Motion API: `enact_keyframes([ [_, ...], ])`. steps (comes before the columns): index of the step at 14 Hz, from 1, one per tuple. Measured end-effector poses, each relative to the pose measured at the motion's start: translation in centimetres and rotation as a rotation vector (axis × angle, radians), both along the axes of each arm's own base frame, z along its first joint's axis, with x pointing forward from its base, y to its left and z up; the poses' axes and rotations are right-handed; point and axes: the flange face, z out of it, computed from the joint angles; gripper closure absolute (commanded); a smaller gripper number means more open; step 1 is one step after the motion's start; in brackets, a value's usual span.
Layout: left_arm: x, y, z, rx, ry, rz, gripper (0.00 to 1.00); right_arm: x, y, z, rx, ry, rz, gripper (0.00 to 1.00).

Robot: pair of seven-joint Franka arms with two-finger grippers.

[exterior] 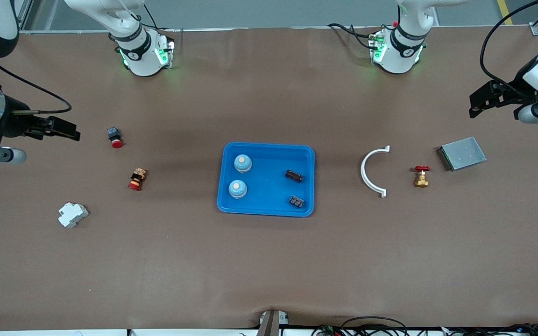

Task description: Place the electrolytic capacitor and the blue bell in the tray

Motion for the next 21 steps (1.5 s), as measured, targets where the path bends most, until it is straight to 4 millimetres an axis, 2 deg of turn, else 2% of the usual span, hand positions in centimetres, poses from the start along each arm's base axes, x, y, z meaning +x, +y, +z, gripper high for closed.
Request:
enact_keyframes([
  [4, 0.0, -0.1, 0.0, 0.000, 0.000, -0.002, 0.00, 0.1, -1.4, 1.0, -0.011, -0.073, 0.031, 0.00],
  [7, 0.0, -0.1, 0.0, 0.000, 0.000, -0.002, 0.00, 0.0, -2.2, 0.0, -0.025, -0.099, 0.071, 0.00],
  [21, 0.1, -0.2, -0.5, 0.053, 0.011, -0.012, 0.00, -0.8, -2.3, 0.7, -0.079, -0.083, 0.095, 0.00],
])
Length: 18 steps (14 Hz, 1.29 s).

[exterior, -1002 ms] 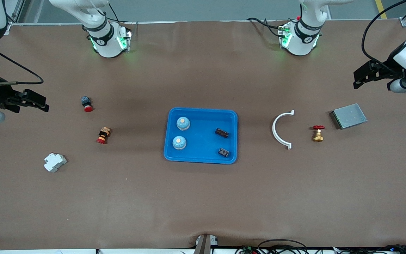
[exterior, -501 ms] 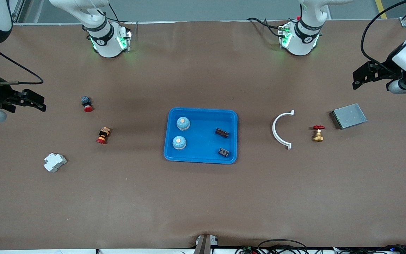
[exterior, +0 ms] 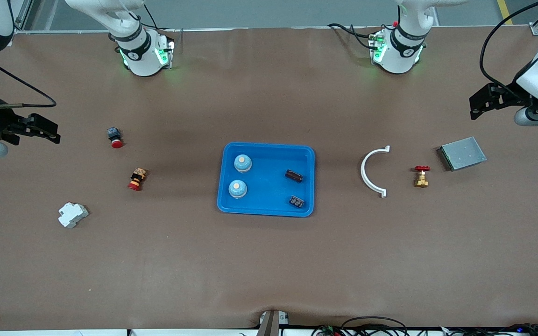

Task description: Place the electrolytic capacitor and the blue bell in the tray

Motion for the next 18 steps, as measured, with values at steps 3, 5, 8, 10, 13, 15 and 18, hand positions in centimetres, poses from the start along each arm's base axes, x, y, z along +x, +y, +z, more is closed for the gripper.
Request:
enact_keyframes([
  [3, 0.0, 0.3, 0.4, 0.000, -0.003, 0.006, 0.00, 0.0, 0.0, 0.0, -0.001, 0.003, 0.000, 0.00],
  [5, 0.0, 0.3, 0.2, 0.000, 0.003, 0.005, 0.00, 0.0, 0.0, 0.0, -0.002, 0.003, 0.000, 0.00],
  [8, 0.7, -1.7, -1.5, 0.000, 0.035, -0.031, 0.00, 0.0, -0.1, 0.0, -0.002, 0.004, -0.001, 0.00],
  [10, 1.1, -3.0, -2.6, -0.001, 0.056, -0.051, 0.00, 0.0, -0.1, 0.0, -0.002, 0.004, -0.001, 0.00],
  [13, 1.3, -2.3, -2.6, -0.001, 0.057, -0.039, 0.00, -0.1, -0.1, 0.0, -0.002, 0.005, -0.001, 0.00],
  [15, 0.5, -1.7, -1.1, 0.001, 0.048, -0.028, 0.00, -0.1, -0.1, -0.1, -0.002, 0.006, -0.001, 0.00],
  [18, -1.4, -1.1, 1.6, -0.008, 0.022, -0.014, 0.00, -0.1, -0.1, -0.1, -0.002, 0.008, -0.001, 0.00],
])
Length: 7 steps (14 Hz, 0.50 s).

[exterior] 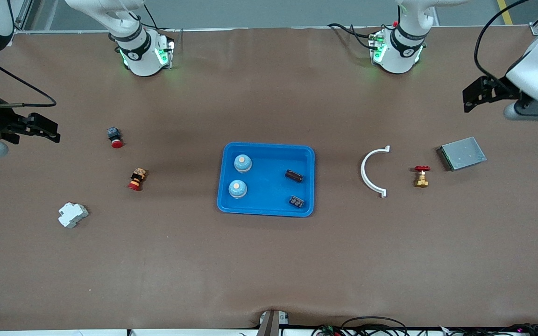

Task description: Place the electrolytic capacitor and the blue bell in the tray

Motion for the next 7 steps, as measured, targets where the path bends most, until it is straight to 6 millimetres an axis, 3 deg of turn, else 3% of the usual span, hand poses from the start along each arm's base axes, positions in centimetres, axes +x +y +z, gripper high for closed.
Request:
enact_keyframes([
  [3, -1.2, 2.4, 1.1, -0.043, -0.009, 0.046, 0.00, 0.0, 0.1, 0.0, 0.000, 0.003, 0.001, 0.00],
  [7, -2.2, 2.0, 1.3, -0.037, -0.010, 0.035, 0.00, -0.1, 0.3, -0.1, 0.000, 0.006, 0.005, 0.00],
])
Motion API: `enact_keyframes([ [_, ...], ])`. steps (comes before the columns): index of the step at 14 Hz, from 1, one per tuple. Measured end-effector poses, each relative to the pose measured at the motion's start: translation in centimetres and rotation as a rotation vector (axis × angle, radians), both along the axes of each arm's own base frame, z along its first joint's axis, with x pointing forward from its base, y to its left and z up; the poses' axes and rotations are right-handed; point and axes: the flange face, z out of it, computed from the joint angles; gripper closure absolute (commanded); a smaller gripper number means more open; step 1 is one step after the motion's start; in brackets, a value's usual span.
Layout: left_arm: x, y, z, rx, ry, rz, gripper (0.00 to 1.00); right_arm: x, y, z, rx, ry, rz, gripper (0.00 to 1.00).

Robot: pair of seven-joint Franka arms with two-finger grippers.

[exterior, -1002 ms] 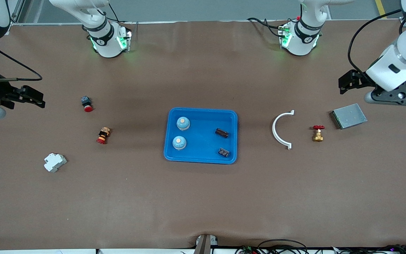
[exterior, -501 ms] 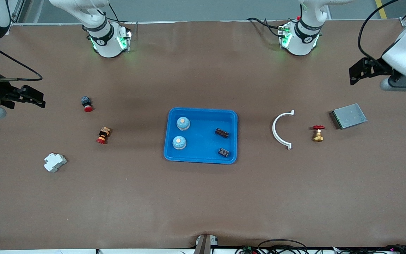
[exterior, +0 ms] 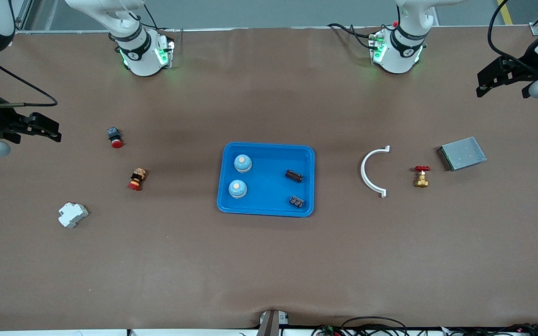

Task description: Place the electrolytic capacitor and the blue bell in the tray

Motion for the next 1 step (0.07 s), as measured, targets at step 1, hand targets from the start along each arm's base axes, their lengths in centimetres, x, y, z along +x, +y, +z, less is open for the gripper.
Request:
enact_keyframes([
  [1, -0.16, -0.06, 0.09, 0.001, -0.001, -0.001, 0.00, -0.02, 0.16, -0.02, 0.000, 0.002, 0.003, 0.00],
])
